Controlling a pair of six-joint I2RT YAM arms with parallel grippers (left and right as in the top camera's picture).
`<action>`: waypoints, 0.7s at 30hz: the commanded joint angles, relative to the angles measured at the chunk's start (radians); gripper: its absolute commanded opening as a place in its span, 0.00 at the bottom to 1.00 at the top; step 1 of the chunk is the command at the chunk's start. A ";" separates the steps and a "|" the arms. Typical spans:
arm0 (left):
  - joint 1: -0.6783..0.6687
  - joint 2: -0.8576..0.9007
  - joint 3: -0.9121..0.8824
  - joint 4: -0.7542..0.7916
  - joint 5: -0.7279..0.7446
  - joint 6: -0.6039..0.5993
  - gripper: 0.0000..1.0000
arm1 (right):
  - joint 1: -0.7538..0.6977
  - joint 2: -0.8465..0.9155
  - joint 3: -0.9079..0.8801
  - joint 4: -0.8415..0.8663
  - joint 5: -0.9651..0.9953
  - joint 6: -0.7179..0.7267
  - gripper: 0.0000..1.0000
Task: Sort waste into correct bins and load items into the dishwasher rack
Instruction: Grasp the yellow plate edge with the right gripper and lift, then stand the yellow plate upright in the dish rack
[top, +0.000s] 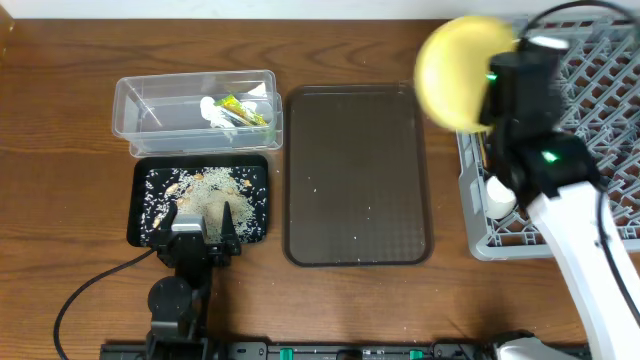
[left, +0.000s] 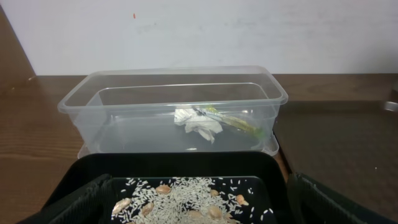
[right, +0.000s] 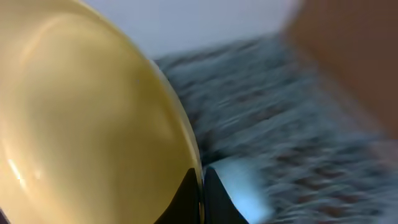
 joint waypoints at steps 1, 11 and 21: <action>0.006 0.000 -0.028 -0.024 -0.005 -0.005 0.90 | -0.041 -0.004 0.003 0.027 0.373 -0.185 0.01; 0.006 0.000 -0.028 -0.024 -0.005 -0.005 0.90 | -0.293 0.061 0.003 0.087 0.566 -0.360 0.01; 0.006 0.000 -0.028 -0.024 -0.005 -0.005 0.90 | -0.405 0.212 0.003 0.113 0.515 -0.467 0.01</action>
